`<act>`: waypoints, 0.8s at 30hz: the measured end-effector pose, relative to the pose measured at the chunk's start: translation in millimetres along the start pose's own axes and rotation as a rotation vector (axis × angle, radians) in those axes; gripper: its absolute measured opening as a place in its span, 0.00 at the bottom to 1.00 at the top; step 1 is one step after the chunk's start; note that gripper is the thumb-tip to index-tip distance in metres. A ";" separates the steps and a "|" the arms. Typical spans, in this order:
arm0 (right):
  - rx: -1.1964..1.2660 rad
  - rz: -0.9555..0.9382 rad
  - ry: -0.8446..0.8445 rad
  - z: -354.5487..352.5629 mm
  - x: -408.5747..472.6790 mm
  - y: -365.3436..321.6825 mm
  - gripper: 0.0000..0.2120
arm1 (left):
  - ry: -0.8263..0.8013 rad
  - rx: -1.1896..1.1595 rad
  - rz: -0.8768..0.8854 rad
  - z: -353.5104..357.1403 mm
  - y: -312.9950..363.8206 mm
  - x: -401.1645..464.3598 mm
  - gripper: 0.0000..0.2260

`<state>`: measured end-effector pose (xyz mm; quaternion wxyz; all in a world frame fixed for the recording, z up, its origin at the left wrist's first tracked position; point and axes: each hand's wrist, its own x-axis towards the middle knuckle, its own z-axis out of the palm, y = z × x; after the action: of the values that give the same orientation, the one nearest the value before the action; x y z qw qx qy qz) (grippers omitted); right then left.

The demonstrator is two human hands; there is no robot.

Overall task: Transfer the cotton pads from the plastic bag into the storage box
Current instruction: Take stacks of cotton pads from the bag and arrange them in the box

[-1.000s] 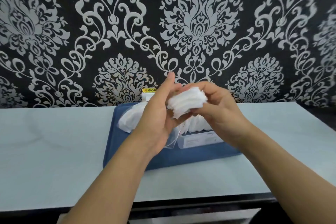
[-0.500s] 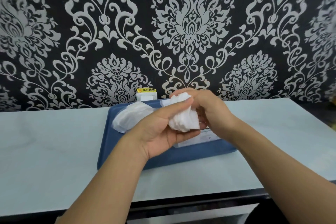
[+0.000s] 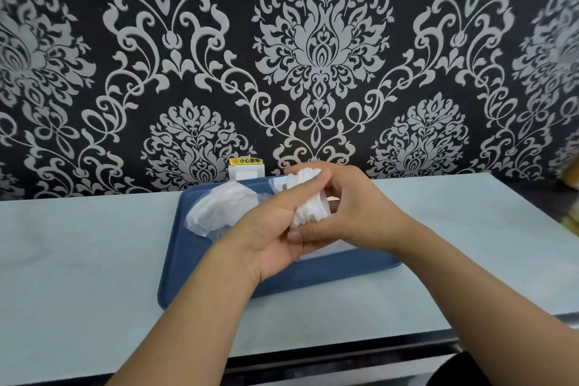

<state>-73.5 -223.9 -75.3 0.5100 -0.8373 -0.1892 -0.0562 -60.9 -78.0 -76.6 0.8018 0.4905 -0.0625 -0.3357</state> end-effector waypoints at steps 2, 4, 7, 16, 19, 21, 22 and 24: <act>0.047 0.012 -0.023 -1.3 -0.8 -1.4 0.32 | 0.003 0.017 0.022 -0.2 -1.0 2.1 0.24; 0.046 0.013 -0.029 -1.5 -0.9 -0.1 0.33 | 0.006 0.049 0.044 -0.5 -3.0 4.0 0.25; 0.104 0.009 -0.040 -0.4 0.1 0.7 0.27 | -0.006 0.088 0.056 0.0 -6.6 5.8 0.21; 0.280 0.085 -0.301 -42.0 -15.8 6.5 0.24 | -0.257 0.157 -0.083 -6.1 0.4 7.3 0.26; 0.263 0.099 -0.267 -48.7 -16.8 13.1 0.16 | -0.233 0.168 -0.127 -3.0 -2.4 12.6 0.21; 0.218 0.116 -0.245 -48.8 -15.7 15.1 0.14 | -0.241 0.126 -0.141 1.5 -3.0 14.0 0.20; 0.198 0.123 -0.233 -48.2 -15.4 14.9 0.12 | -0.252 0.116 -0.137 3.5 -2.6 14.5 0.22; 0.201 0.162 -0.126 -50.3 -12.9 14.6 0.09 | -0.208 0.154 -0.098 5.7 -0.6 17.8 0.29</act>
<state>-75.0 -277.2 -67.3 0.5813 -0.7963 -0.1573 0.0572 -50.1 -93.1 -78.2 0.7336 0.5156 -0.1471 -0.4176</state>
